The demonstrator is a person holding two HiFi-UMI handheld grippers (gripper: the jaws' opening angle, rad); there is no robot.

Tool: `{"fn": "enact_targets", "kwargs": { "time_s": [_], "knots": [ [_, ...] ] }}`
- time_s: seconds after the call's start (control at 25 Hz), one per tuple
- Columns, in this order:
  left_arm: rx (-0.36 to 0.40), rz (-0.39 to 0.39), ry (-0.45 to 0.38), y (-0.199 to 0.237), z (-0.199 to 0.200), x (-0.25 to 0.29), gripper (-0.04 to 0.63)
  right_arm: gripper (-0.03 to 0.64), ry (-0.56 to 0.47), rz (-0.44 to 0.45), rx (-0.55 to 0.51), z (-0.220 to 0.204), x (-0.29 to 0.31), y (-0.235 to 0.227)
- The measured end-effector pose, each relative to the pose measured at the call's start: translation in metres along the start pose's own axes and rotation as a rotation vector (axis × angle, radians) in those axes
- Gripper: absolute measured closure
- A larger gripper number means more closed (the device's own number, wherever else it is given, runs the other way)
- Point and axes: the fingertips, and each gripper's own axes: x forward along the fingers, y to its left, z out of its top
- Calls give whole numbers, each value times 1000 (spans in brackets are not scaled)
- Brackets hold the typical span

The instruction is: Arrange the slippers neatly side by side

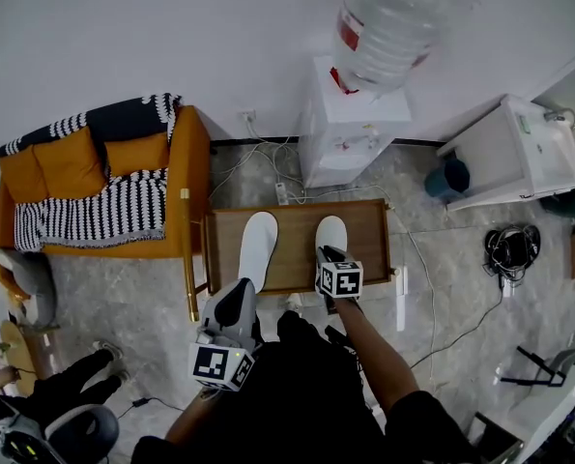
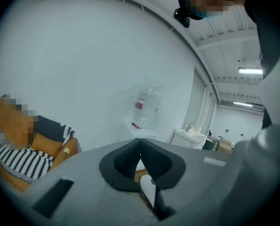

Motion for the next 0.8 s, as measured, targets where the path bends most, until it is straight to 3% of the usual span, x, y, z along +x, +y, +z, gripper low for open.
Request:
{"fn": "enact_targets", "kwargs": {
  "time_s": [0.48,0.8],
  "knots": [
    [4,-23,-7,35,12,-10,583,597,-37,65,0,12,18,88],
    [1,-42,-12,66,19,-17,583,595,31,66,20,2,48,120]
  ]
}}
